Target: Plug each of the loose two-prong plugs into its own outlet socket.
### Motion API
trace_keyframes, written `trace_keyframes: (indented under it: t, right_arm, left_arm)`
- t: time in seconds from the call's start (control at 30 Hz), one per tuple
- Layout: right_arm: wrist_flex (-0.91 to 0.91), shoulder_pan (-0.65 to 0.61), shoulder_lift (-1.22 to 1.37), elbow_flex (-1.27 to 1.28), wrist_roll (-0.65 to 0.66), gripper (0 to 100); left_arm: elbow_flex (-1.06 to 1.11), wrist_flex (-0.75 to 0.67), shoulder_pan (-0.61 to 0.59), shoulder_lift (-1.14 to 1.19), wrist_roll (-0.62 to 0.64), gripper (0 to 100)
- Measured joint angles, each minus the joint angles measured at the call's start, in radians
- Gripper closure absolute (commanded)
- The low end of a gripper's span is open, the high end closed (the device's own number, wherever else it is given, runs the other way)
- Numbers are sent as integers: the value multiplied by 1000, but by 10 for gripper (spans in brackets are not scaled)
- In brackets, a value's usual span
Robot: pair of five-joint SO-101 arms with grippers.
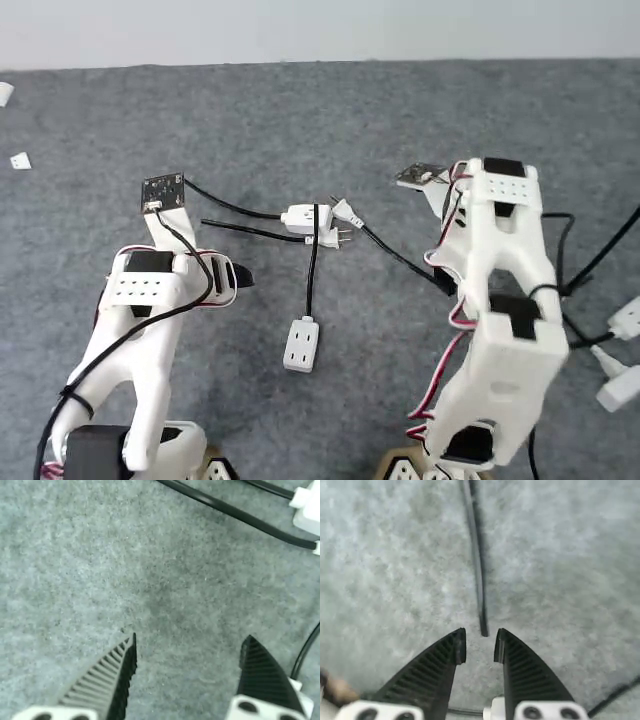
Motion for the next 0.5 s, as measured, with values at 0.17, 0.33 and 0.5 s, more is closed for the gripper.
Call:
trace_keyframes:
  t: [0.17, 0.33, 0.5]
  right_arm:
    - [-229, -5, -91, 203, -35, 894]
    - [-259, -5, -81, 219, -35, 895]
    - [-258, -3, -17, 180, -35, 895]
  left_arm:
    - [0, 0, 2, 0, -2, 692]
    - [0, 0, 5, 0, -3, 692]
    - [0, 0, 5, 0, -3, 692]
